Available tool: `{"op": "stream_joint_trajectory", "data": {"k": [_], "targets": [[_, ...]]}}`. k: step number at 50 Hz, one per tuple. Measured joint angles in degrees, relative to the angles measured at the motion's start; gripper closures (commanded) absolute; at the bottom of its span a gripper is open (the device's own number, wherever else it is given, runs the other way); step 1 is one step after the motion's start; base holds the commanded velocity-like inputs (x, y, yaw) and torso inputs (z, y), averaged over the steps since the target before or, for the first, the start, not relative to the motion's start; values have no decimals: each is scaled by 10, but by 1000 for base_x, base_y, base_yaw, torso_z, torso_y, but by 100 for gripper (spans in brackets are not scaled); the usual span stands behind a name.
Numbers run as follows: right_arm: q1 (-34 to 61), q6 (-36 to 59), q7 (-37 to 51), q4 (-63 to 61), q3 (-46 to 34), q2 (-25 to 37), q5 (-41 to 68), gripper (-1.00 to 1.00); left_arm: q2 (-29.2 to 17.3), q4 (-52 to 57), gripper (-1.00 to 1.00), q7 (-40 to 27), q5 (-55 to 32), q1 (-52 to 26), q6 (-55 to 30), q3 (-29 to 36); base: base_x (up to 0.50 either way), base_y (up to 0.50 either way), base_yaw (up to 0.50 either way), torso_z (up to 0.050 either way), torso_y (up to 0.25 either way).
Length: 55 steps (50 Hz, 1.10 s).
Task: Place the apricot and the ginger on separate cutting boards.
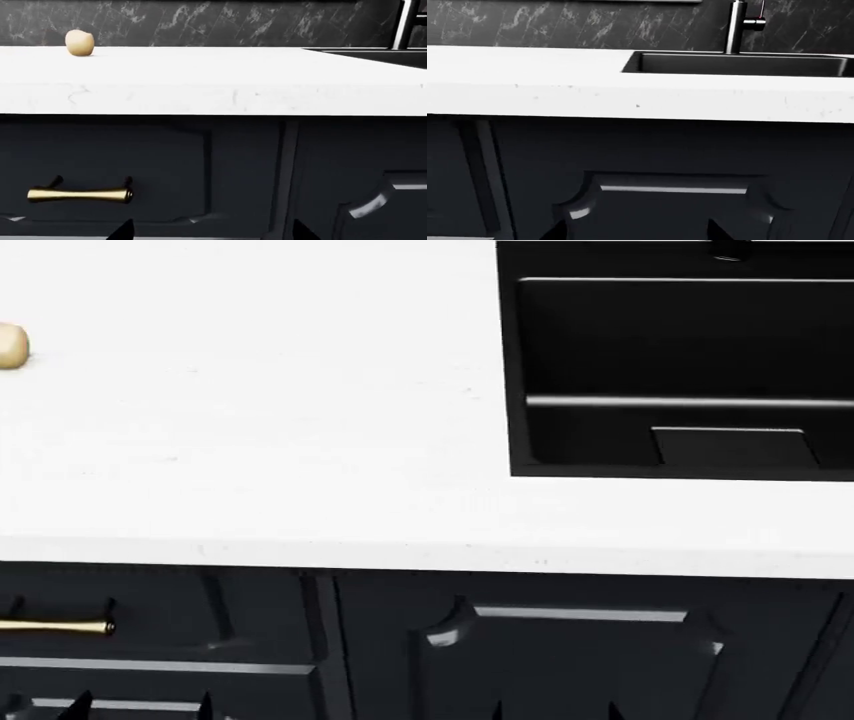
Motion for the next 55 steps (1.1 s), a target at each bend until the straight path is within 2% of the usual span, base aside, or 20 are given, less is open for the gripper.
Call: {"op": "stream_joint_trajectory", "data": {"k": [55], "targets": [[5,0,19,3,-17,14,15,-100,-13,-1,-100,-15,-20,-4,3,17,0,450,0,0,0]]}}
